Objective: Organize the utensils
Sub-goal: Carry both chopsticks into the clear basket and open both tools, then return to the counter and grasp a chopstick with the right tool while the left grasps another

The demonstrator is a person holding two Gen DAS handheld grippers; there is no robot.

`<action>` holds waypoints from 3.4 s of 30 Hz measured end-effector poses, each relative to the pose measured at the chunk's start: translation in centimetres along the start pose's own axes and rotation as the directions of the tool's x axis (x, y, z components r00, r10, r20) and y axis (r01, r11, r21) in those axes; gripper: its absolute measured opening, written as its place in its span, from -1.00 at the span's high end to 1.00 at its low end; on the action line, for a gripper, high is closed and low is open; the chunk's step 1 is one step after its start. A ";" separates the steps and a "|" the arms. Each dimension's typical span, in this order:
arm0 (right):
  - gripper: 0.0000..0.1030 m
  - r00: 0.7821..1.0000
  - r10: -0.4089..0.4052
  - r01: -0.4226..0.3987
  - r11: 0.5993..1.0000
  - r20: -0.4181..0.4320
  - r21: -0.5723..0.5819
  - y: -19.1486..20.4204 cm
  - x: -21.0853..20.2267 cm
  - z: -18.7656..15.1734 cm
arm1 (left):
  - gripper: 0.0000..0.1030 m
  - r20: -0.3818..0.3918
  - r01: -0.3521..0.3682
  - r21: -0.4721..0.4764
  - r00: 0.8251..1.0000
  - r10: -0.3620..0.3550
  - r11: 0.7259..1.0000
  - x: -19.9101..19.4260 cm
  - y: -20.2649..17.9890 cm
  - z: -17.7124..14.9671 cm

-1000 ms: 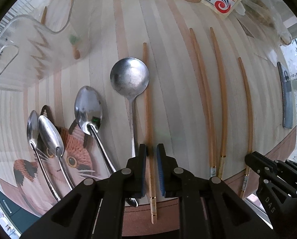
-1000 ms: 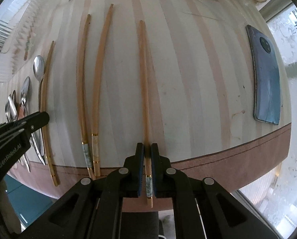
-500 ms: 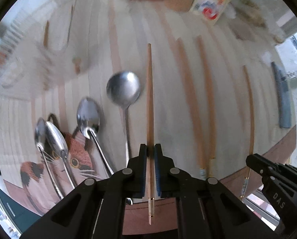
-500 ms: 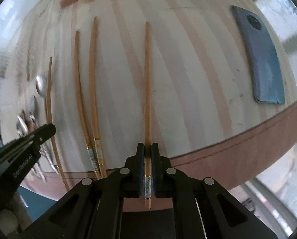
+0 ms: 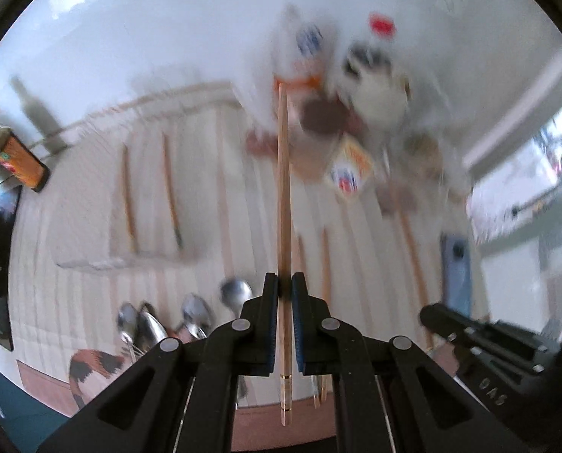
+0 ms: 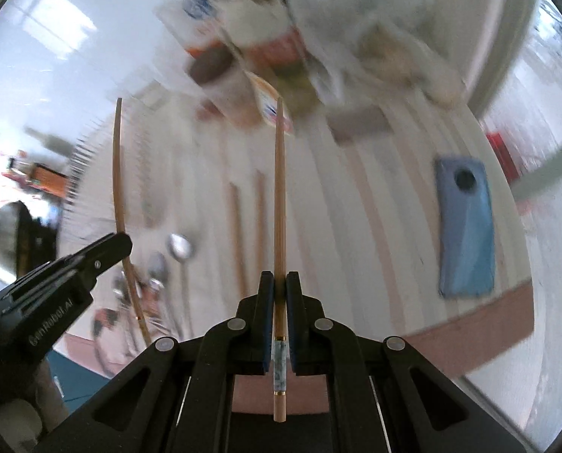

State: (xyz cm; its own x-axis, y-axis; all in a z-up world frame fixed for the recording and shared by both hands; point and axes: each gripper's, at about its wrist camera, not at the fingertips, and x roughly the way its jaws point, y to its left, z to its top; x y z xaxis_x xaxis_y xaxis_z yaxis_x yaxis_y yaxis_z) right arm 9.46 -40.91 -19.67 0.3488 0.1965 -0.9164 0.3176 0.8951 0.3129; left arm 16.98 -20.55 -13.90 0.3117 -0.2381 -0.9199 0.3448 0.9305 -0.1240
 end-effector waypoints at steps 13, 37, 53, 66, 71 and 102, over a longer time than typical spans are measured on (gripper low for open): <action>0.87 0.980 0.197 -0.199 0.974 -0.029 -0.112 16.4 4.4 11.0 | 0.91 0.003 -0.057 -0.216 0.998 0.059 0.975 -1.4 15.3 10.8; 0.34 0.984 0.066 -0.087 0.988 -0.163 -0.130 23.0 13.8 12.5 | 0.14 -0.094 -0.197 -0.202 0.979 0.181 0.959 3.6 22.6 11.2; -0.16 0.989 -0.143 0.145 0.988 -0.040 0.046 6.1 7.1 4.4 | -1.00 0.068 -0.309 -0.174 0.943 0.325 0.935 3.1 15.4 3.9; 0.67 0.951 -0.237 0.229 0.971 -0.198 -0.065 5.3 14.4 -1.6 | -1.00 0.036 -0.393 -0.027 0.918 0.394 0.919 6.0 9.3 0.3; 0.87 0.940 -0.265 0.260 0.964 -0.217 -0.050 2.8 14.4 -2.4 | -1.00 0.006 -0.308 0.059 0.951 0.309 0.949 7.0 5.2 -0.5; 0.81 0.912 -0.326 0.352 0.933 -0.249 0.068 -6.7 12.9 -6.8 | 0.91 -0.369 -0.031 0.199 0.924 0.104 0.980 16.4 -2.1 -8.0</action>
State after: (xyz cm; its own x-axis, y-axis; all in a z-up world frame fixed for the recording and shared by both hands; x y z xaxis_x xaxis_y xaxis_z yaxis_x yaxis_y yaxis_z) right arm 5.78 -41.68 -35.33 -0.0051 -0.0128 -0.9999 0.4797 0.8773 -0.0137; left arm 14.30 -24.16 -31.72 -0.0029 -0.0201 -0.9998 0.5038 0.8636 -0.0188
